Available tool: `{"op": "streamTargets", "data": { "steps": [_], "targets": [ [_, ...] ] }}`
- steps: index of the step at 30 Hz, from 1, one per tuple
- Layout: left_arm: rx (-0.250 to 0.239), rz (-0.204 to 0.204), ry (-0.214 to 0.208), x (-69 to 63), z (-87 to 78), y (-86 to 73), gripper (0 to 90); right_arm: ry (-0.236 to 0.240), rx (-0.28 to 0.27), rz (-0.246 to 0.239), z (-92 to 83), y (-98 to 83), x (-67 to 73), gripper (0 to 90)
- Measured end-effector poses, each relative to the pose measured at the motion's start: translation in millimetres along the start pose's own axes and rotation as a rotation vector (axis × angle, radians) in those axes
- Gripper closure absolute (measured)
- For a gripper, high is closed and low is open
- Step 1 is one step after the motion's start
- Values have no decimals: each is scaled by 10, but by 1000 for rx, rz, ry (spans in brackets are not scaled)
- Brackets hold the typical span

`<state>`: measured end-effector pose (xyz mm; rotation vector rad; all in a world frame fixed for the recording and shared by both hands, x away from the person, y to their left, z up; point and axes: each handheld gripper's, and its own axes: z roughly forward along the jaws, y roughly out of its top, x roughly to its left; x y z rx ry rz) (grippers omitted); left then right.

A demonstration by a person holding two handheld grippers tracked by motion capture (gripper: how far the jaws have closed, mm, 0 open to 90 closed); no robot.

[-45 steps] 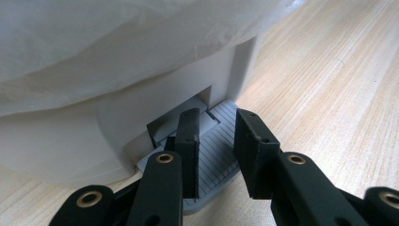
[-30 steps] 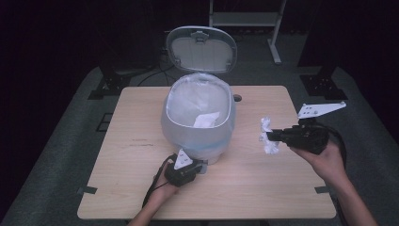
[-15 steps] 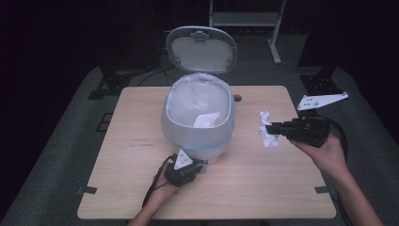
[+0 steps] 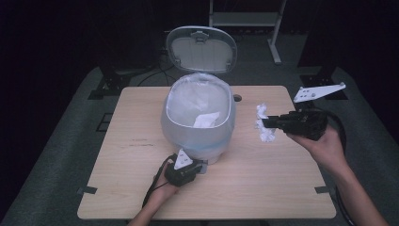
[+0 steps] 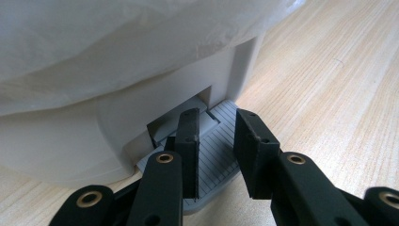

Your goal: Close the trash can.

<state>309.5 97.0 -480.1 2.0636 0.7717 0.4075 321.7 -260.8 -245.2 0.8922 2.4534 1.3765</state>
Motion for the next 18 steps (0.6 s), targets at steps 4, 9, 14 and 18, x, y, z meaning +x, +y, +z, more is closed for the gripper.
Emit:
{"op": "streamTargets", "data": {
  "steps": [4, 9, 14, 18],
  "targets": [
    [-2, -1, 0, 0, 2, -1, 713, 2, -1, -6, -2, 50, 9, 847],
    [-2, -1, 0, 0, 2, -1, 713, 4, -2, -9, 11, 119, 17, 847],
    [0, -1, 0, 2, 0, 0, 713, 6, 2, -23, 26, 195, 34, 847],
    [1, -1, -1, 1, 0, 0, 713, 9, 0, -32, 30, 255, 57, 847]
  ]
}}
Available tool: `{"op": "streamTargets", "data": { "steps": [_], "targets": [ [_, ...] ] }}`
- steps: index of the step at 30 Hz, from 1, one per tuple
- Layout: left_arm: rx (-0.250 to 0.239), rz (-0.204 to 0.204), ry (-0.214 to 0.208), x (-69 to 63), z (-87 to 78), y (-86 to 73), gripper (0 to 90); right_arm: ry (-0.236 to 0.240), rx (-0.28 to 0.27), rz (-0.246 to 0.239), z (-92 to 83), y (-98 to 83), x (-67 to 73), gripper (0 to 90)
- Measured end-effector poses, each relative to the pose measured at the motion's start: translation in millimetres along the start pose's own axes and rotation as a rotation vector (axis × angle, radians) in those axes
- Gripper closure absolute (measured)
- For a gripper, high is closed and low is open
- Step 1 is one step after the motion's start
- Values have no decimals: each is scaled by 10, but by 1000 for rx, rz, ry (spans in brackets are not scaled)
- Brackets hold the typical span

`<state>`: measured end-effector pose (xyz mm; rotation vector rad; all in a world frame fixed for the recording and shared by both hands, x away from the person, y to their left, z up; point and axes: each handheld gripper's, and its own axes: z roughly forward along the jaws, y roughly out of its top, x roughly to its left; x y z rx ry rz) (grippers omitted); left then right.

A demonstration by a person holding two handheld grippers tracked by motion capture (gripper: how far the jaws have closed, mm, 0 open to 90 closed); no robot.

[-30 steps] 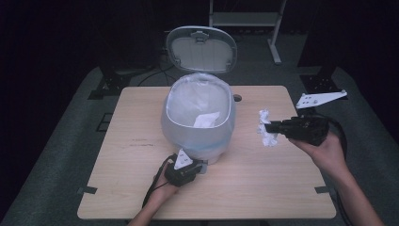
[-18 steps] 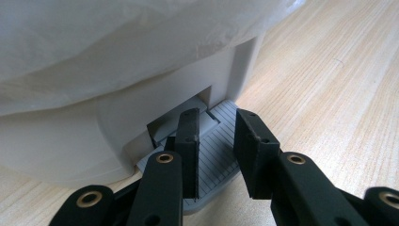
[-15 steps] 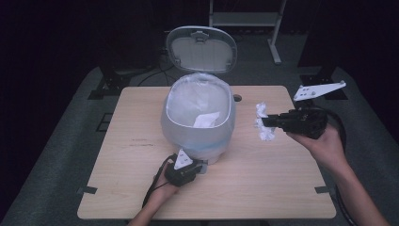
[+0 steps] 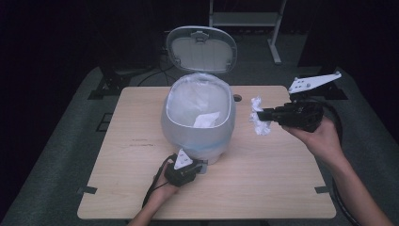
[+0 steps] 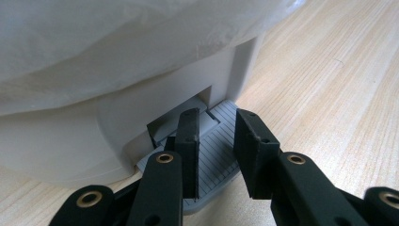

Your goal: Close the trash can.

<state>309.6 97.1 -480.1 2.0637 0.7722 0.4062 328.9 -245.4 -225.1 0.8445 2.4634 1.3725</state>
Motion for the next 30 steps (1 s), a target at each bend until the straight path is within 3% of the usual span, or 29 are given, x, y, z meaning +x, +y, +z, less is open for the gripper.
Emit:
{"op": "streamTargets", "data": {
  "steps": [30],
  "targets": [
    [1, 3, 0, 3, -1, 0, 713, 31, 5, -46, 149, 386, 113, 847]
  ]
}}
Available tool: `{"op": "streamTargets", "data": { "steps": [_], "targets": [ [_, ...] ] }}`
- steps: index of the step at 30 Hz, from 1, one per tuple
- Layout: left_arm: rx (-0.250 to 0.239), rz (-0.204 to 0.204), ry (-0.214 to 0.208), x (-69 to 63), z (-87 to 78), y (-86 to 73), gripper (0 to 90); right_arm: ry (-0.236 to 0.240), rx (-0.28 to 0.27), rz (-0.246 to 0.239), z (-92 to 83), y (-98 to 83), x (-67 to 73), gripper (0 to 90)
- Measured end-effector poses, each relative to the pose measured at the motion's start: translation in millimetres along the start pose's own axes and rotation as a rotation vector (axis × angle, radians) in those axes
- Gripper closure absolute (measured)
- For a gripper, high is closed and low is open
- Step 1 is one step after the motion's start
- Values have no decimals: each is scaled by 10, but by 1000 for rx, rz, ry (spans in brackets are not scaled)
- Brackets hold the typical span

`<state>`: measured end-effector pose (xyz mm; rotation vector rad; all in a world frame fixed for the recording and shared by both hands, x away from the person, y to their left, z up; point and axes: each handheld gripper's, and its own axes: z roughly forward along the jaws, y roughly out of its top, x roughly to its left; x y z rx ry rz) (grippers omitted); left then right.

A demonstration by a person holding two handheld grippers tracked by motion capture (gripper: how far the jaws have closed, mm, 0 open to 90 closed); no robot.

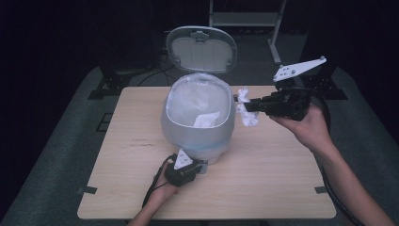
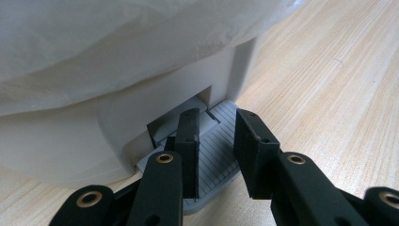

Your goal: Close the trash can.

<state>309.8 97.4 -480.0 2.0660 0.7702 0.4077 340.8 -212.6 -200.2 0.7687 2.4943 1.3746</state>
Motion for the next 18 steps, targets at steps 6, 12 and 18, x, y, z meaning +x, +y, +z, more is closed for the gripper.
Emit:
{"op": "streamTargets", "data": {
  "steps": [6, 12, 18],
  "targets": [
    [1, -5, -5, 9, -2, 1, 713, 9, 4, -7, 43, 80, 3, 847],
    [1, -4, -5, 8, -2, 1, 713, 13, 4, -14, 73, 162, 6, 847],
    [1, -5, -7, 11, -2, 1, 713, 20, 3, -14, 113, 236, 9, 847]
  ]
}}
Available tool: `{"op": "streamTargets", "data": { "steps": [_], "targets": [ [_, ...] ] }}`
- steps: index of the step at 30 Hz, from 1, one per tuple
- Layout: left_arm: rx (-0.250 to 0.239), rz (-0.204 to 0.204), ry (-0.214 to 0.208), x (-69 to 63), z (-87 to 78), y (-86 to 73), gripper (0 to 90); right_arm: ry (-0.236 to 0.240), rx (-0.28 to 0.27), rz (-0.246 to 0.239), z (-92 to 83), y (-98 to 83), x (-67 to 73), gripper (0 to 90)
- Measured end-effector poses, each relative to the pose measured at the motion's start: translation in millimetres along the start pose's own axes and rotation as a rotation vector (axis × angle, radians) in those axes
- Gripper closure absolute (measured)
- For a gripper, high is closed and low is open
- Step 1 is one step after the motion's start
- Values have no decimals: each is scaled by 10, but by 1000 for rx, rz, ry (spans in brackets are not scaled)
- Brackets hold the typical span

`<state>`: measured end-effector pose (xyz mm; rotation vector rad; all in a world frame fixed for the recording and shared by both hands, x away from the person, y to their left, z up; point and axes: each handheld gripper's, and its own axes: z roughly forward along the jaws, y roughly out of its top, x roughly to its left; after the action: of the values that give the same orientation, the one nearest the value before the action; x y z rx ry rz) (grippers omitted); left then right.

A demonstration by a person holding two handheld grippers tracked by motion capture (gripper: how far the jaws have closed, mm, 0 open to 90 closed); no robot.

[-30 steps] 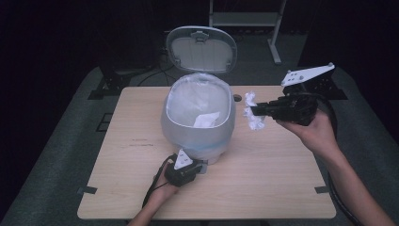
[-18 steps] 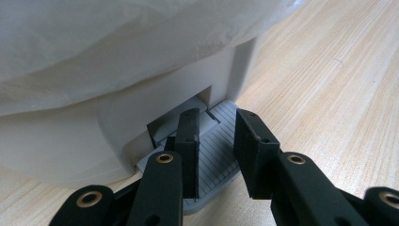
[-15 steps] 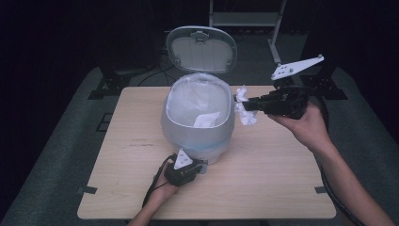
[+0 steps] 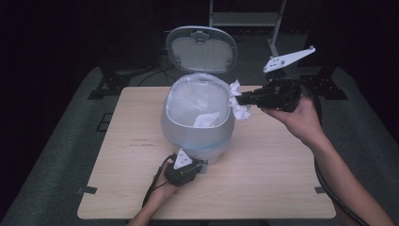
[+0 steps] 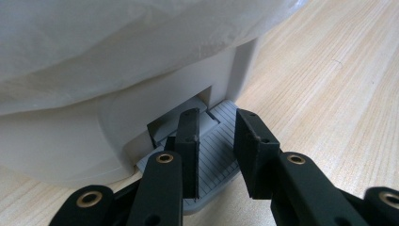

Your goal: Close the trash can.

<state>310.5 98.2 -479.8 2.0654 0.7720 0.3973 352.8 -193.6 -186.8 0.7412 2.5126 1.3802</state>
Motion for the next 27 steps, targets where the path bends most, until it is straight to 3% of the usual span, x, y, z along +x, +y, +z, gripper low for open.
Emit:
{"op": "streamTargets", "data": {
  "steps": [27],
  "targets": [
    [-2, -1, 0, -1, 1, 0, 713, 23, 8, -12, 318, 230, 2, 847]
  ]
}}
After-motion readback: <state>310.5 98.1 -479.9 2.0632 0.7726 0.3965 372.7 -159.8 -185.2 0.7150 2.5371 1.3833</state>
